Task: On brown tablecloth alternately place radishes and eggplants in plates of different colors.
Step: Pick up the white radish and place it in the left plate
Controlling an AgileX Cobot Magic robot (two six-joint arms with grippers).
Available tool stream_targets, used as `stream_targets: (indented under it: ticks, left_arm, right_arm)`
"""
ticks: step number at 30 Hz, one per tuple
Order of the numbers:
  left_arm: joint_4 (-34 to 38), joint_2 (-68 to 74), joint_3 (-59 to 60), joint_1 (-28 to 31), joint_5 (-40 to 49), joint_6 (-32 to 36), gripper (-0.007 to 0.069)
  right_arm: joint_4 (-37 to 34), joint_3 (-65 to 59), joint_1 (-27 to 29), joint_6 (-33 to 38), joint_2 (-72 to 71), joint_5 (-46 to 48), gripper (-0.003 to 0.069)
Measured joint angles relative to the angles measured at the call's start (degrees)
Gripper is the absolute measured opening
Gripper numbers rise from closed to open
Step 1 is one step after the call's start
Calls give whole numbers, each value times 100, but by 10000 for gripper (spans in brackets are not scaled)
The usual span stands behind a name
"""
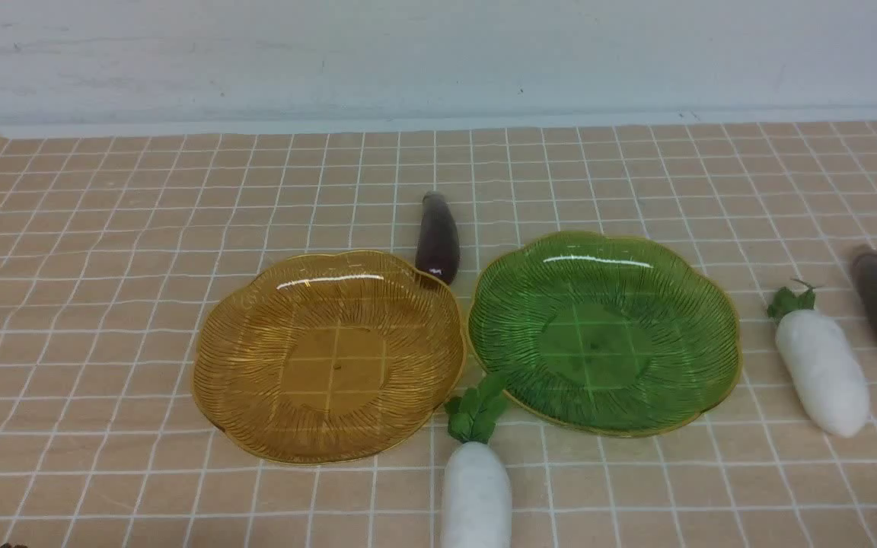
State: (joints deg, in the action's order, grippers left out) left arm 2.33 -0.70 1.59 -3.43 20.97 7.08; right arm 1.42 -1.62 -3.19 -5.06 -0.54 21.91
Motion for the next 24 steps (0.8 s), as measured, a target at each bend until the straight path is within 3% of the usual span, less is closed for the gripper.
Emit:
stream_targets:
  ticks: [19, 24]
  left_arm:
    - [23, 0, 0, 0, -8, 0, -3]
    - [1254, 0, 12, 0, -579, -645, -3]
  right_arm:
    - [0, 0, 0, 0, 0, 0, -15]
    - [0, 0, 0, 0, 0, 0, -15]
